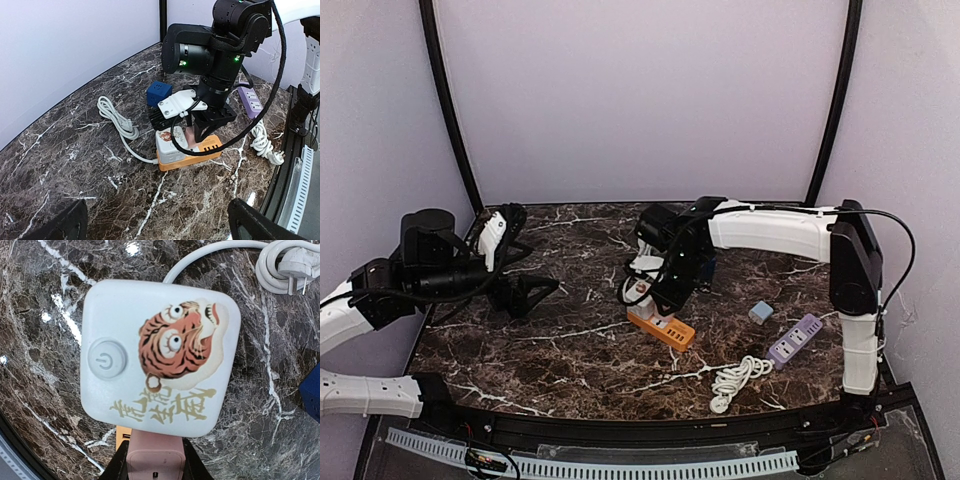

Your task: Insert the plug

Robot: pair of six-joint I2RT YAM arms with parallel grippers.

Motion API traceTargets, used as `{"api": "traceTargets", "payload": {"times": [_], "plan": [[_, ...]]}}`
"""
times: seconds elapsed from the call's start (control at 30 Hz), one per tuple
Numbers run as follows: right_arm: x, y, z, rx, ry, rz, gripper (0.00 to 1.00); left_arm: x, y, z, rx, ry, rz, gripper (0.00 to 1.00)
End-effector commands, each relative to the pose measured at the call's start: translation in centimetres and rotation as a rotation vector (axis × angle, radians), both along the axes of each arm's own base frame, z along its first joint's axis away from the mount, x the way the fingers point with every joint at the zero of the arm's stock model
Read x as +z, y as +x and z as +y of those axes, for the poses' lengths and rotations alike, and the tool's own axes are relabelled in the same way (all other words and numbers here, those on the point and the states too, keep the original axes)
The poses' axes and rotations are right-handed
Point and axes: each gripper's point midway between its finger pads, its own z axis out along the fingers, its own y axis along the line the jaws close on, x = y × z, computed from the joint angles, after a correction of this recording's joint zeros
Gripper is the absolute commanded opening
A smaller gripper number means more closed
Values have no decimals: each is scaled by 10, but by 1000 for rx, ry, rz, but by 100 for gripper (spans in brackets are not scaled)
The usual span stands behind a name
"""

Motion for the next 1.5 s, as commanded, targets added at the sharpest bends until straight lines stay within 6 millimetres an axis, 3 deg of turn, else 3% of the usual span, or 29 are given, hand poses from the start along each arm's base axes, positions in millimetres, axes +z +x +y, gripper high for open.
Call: {"api": "traceTargets", "payload": {"times": [0.0,0.4,1.47], "plan": [[-9,4,-2,-7,-17,-12,0,-13,0,2,8,30,26,99],[-14,11,-2,-18,-30,-21,0,-17,2,1,3,46,23,99],[-38,7,-14,-28,-111,16,0,-19,10,3,38,69,4,99]]}}
